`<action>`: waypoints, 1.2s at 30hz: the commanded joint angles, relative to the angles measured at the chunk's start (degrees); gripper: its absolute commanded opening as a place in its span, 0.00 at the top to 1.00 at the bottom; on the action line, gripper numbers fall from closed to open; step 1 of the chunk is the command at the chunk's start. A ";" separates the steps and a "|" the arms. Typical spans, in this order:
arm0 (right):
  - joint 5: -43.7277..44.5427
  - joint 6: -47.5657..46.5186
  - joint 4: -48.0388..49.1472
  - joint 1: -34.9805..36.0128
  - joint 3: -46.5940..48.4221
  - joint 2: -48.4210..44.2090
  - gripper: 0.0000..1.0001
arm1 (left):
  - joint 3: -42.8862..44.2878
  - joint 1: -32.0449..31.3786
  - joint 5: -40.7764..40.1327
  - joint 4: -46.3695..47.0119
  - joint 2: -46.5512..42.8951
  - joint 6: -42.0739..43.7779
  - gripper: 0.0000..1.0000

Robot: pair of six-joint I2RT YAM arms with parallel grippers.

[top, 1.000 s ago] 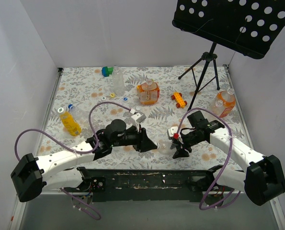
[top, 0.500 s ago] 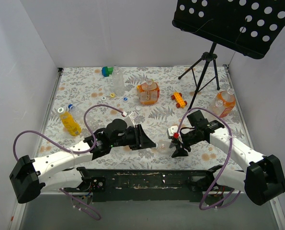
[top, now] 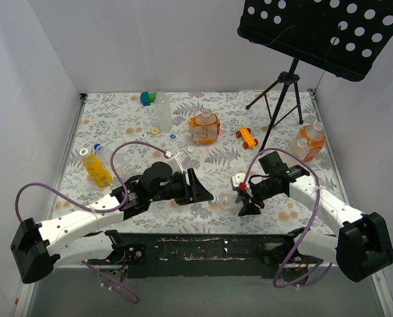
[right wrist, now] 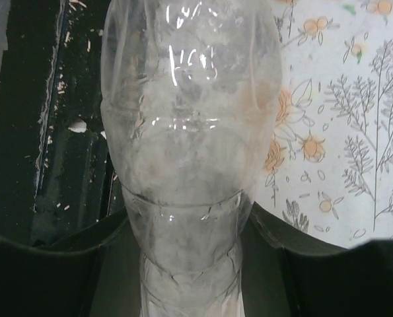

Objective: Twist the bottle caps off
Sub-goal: Unscrew the bottle cap from the plastic bottle.

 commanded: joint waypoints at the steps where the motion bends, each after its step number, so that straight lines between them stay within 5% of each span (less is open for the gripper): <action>1: 3.17 -0.93 -3.33 -0.49 0.19 0.49 0.94 | 3.38 0.49 -1.26 -2.52 -3.85 1.10 0.48; 14: 3.00 -1.02 -3.42 -0.49 0.19 0.49 0.94 | 6.28 0.84 -6.88 -8.67 -10.00 13.04 0.02; 19: 3.00 -1.02 -3.50 -0.48 0.19 0.49 0.94 | 6.20 0.84 -5.57 -9.55 -14.13 25.50 0.02; 30: 3.09 -1.11 -3.42 -0.48 0.19 0.58 0.94 | -2.31 0.93 8.49 -3.24 -22.39 67.34 0.02; 36: 3.18 -1.20 -3.41 -0.22 0.19 0.84 0.94 | -3.48 0.84 13.33 0.82 -17.49 75.10 0.02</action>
